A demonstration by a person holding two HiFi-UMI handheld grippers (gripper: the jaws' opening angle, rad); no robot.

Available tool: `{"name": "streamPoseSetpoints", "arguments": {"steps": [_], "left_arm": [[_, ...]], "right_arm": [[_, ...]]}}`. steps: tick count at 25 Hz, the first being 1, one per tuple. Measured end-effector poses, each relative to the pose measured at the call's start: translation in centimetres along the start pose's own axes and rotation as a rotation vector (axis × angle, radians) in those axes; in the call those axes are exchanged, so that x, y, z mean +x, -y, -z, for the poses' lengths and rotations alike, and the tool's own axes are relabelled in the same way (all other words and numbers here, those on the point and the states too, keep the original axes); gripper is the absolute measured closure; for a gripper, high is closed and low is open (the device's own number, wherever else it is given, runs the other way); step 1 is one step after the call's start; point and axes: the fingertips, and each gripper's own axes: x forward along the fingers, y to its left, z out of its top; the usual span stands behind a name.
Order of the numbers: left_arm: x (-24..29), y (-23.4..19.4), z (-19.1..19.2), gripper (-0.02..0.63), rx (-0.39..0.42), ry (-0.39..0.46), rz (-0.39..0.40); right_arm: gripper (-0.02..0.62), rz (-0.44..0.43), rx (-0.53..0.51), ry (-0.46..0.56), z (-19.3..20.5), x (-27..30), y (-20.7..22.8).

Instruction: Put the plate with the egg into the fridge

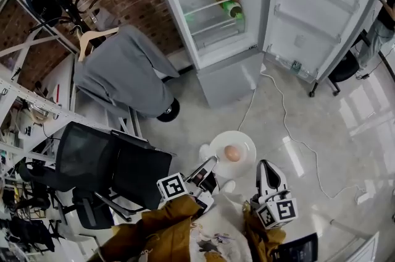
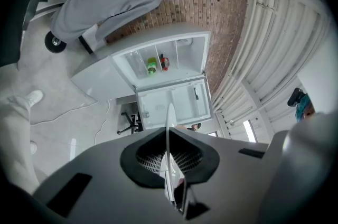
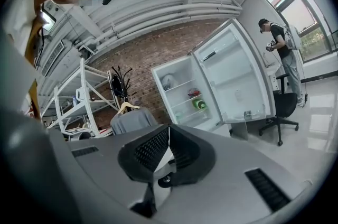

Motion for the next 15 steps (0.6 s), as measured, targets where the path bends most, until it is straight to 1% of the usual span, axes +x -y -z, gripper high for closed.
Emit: {"name": "streamPoseSetpoints", "arguments": {"steps": [6,10,13,15], "left_arm": [[1.2,-0.5,-2.6,0.588,-0.014,0.039,0.019],[2.9,-1.5,-5.0,0.588,-0.05,0.042,0.021],[5.1,-1.9,-7.1,0.588,-0.081,0.036,0.036],[6.6,-2.1,-8.8,0.588,-0.087,0.027,0.041]], "right_arm": [[0.589,-0.045,-0.022,-0.043,0.1,3.2,-0.8],[0.589,-0.035,-0.046,-0.056,-0.3,6.0,-0.6],[0.589,-0.011,-0.053,-0.066,-0.8,8.4,-0.1],[0.589,0.006,-0.058,-0.077,-1.3,10.3,0.5]]}}
